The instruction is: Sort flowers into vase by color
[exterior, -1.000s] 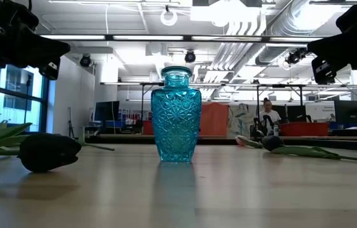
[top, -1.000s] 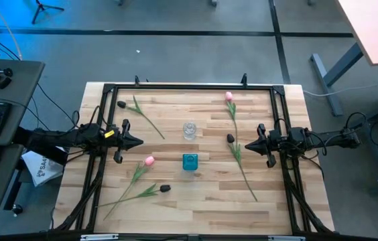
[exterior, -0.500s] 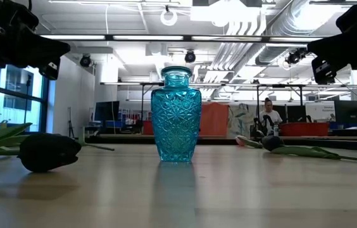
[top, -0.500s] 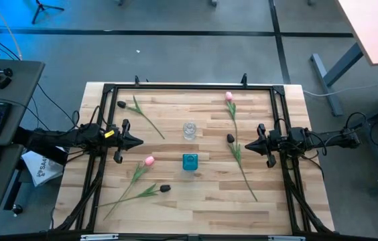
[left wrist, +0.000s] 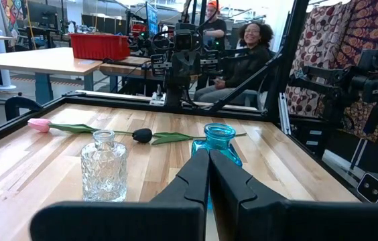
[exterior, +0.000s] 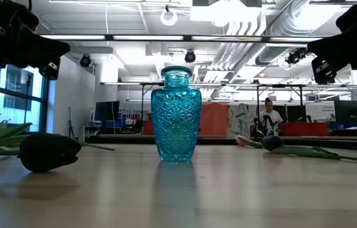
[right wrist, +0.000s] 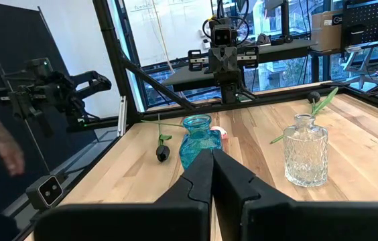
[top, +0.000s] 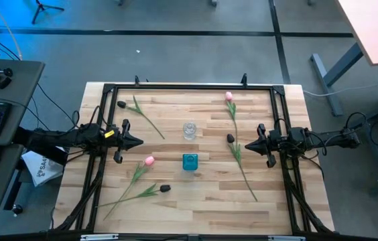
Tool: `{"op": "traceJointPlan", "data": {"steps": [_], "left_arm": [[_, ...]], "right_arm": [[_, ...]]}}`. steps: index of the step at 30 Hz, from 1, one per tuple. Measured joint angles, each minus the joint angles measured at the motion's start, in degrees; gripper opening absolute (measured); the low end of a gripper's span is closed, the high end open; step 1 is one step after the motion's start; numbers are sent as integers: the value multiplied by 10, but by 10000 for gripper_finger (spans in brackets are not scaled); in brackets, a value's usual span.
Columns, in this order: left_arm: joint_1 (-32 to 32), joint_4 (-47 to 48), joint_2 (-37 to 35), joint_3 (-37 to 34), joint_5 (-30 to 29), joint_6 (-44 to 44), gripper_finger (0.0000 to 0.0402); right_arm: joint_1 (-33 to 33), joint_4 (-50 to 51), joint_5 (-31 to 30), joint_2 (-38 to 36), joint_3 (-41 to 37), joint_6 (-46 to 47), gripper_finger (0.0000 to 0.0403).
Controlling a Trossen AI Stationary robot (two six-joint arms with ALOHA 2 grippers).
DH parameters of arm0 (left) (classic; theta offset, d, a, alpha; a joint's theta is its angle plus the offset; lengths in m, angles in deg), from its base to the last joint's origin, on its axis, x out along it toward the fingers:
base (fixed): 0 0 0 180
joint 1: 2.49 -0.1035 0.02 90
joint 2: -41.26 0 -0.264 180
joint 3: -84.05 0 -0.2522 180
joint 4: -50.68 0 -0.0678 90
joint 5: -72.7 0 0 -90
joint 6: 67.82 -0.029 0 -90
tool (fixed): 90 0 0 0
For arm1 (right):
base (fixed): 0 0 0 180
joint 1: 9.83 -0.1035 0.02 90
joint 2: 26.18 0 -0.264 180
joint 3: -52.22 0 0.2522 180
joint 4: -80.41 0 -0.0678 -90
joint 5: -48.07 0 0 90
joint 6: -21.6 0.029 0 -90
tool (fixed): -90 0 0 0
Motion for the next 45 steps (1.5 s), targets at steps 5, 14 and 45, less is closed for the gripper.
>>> {"op": "traceJointPlan", "data": {"steps": [5, 14, 45], "left_arm": [[0, 0, 0, 0, 0, 0, 0], [0, 0, 0, 0, 0, 0, 0], [0, 0, 0, 0, 0, 0, 0]], "right_arm": [[0, 0, 0, 0, 0, 0, 0], [0, 0, 0, 0, 0, 0, 0], [1, -30, -2, 0, 0, 4, 0]]}}
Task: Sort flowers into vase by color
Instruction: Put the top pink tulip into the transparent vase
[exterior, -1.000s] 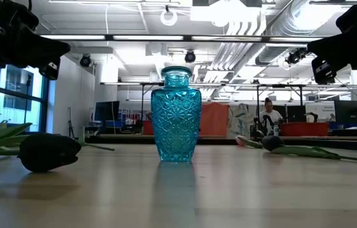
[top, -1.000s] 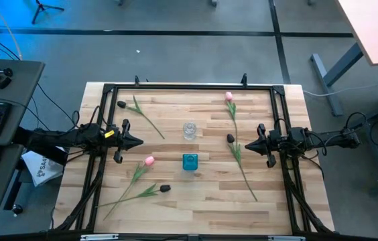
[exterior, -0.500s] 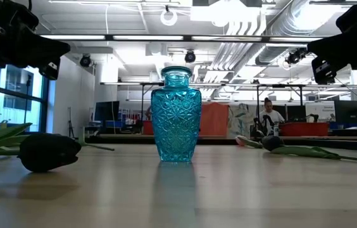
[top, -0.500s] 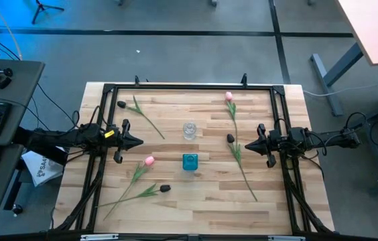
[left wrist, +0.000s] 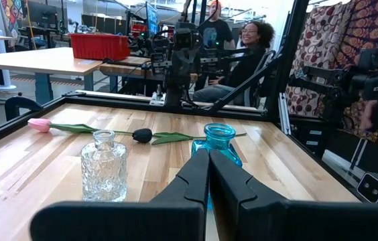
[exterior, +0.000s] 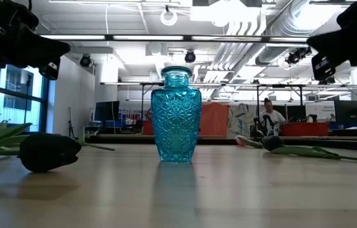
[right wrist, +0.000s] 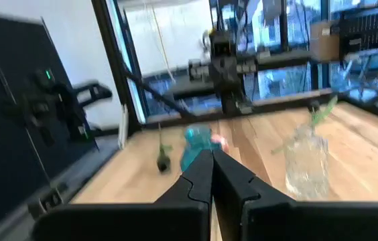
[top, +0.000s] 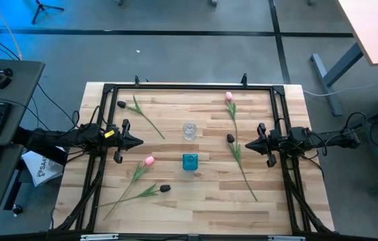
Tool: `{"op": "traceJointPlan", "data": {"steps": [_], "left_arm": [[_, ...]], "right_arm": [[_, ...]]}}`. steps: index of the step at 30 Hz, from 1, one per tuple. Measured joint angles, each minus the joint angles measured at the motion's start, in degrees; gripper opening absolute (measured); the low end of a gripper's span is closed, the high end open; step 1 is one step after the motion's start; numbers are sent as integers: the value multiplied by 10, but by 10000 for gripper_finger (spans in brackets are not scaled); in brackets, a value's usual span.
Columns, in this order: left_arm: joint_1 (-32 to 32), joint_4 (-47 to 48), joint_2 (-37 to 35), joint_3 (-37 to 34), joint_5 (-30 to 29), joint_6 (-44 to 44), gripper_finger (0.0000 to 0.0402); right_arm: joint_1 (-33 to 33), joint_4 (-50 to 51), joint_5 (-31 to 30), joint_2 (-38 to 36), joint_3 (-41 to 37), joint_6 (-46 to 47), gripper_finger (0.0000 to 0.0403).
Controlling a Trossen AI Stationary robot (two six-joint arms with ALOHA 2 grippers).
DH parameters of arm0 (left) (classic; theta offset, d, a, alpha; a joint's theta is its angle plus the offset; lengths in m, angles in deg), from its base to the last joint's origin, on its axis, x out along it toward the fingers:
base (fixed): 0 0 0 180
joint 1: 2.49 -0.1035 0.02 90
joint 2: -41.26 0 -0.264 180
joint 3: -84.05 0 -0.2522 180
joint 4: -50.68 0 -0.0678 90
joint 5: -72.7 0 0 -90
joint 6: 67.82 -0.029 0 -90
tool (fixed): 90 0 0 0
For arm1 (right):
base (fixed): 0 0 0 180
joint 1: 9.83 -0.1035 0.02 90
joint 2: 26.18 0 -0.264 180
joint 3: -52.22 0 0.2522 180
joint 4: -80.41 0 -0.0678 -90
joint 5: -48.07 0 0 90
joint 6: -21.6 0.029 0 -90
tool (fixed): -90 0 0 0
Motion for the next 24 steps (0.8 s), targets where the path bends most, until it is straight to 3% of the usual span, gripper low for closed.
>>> {"op": "traceJointPlan", "data": {"steps": [3, 6, 9, 11, 13, 16, 19, 24], "left_arm": [[0, 0, 0, 0, 0, 0, 0], [0, 0, 0, 0, 0, 0, 0], [0, 0, 0, 0, 0, 0, 0], [0, 0, 0, 0, 0, 0, 0], [0, 0, 0, 0, 0, 0, 0], [0, 0, 0, 0, 0, 0, 0], [0, 0, 0, 0, 0, 0, 0], [0, 0, 0, 0, 0, 0, 0]], "right_arm": [[0, -46, -7, 0, 0, 24, 0], [0, -211, -68, 0, 0, 87, 0], [0, -405, -206, 0, 0, 110, 0], [0, -468, -325, 0, 0, 112, 0], [0, -422, -391, 6, 4, 126, 0], [2, -249, -380, 58, 20, 248, 0], [16, -207, -362, 152, 53, 328, 0], [73, -159, -329, 332, 181, 272, 0]]}}
